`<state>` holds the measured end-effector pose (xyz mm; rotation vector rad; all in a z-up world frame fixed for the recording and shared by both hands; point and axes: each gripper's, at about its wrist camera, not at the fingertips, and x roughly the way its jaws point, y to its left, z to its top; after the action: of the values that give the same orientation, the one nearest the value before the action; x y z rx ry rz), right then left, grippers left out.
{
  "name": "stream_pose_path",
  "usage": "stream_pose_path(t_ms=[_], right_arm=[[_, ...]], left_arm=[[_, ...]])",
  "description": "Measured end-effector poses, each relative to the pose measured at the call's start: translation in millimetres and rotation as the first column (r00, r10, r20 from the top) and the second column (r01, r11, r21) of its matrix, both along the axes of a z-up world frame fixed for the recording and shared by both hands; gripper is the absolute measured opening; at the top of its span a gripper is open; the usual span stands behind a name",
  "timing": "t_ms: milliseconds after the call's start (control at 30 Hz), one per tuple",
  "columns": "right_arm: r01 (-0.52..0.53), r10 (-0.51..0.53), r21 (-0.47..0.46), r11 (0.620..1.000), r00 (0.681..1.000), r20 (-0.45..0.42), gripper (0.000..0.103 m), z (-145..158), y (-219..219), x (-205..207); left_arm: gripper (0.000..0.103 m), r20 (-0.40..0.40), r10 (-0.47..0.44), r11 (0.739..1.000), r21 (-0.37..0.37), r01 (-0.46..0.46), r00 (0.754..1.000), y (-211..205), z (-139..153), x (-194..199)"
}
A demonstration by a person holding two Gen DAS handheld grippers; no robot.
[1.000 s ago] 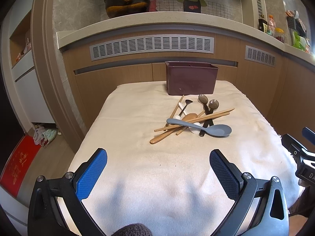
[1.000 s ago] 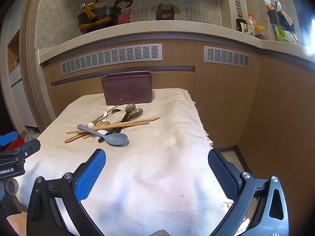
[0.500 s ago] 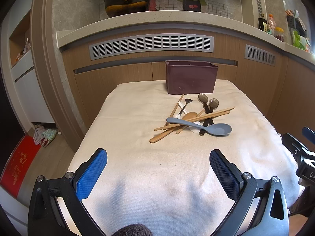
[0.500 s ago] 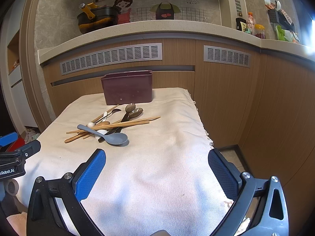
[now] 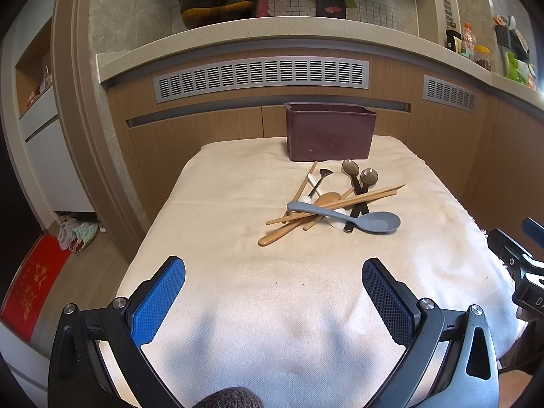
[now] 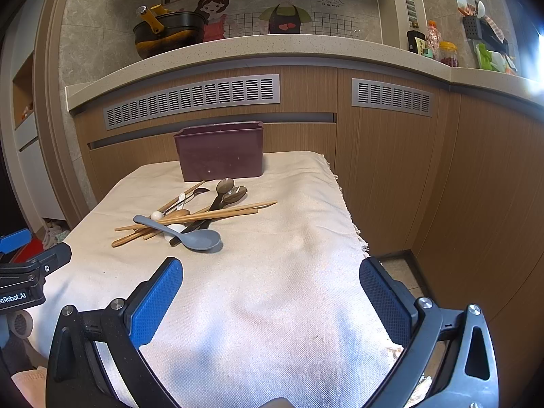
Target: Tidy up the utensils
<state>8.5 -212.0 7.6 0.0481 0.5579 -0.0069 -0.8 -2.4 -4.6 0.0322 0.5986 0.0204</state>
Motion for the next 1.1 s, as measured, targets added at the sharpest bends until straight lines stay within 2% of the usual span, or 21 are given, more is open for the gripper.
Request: stream_pose_path(t_ms=[767,933,1100], right_arm=[[0.004,-0.004,-0.001,1.000,1.000,-0.004,0.103,-2,-1,4],[-0.005,0.006,-0.039,0.999,1.000,0.002,0.103,2,0,19],[-0.011,0.013,-0.103,0.995,1.000,0.021,0.103,13,2,59]], left_arm=[[0.103,-0.028,-0.023,1.000,0.007,0.023,0.999,3,0,4],[0.103,-0.016,-0.030,0.999,0.025,0.031,0.999,5,10,22],[0.103,0.029,-0.066,0.997,0.047,0.064,0.997,1,28,63]])
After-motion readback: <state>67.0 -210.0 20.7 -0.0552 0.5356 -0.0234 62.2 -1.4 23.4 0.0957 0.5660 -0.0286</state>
